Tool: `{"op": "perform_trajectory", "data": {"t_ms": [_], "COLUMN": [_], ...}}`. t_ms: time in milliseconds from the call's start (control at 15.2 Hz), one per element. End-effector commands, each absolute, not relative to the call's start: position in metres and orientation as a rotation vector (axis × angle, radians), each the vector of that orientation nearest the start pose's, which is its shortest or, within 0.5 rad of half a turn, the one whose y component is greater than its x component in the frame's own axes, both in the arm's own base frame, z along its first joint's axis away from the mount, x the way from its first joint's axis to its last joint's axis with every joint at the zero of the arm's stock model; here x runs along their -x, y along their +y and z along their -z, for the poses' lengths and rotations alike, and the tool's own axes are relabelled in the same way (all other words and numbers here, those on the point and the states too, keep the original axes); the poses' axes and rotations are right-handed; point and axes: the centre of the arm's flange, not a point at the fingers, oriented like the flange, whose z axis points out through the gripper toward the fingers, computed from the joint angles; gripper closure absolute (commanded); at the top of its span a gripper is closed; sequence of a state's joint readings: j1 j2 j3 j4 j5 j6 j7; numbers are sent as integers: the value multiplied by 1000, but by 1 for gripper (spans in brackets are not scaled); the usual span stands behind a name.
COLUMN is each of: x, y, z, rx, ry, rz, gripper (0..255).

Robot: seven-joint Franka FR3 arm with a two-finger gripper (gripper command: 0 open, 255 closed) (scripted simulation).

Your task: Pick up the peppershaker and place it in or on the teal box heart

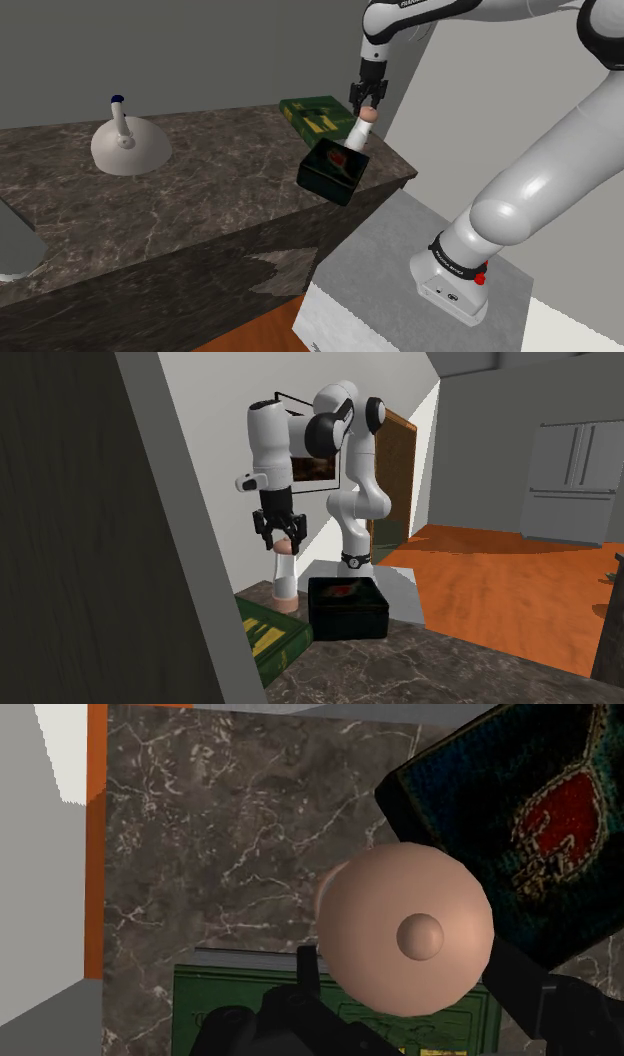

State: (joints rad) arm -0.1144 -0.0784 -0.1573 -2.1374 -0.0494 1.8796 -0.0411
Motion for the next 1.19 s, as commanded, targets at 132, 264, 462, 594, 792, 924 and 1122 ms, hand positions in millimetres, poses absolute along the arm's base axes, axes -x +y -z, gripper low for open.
{"op": "perform_trajectory", "data": {"t_ms": [132, 264, 462, 594, 792, 924, 1122], "x": [-483, -483, -483, -483, -483, -483, -483], "y": [-140, -140, -140, -140, -140, -140, -140], "z": [-446, -457, -473, -483, -499, -510, -526], "rx": [3116, 3116, 3116, 3116, 3116, 3116, 3116], "ry": [328, 328, 328, 328, 328, 328, 328], "rz": [-288, -288, -288, -288, -288, -288, -288], "gripper": [255, 255, 255, 255, 255, 255, 255]}}
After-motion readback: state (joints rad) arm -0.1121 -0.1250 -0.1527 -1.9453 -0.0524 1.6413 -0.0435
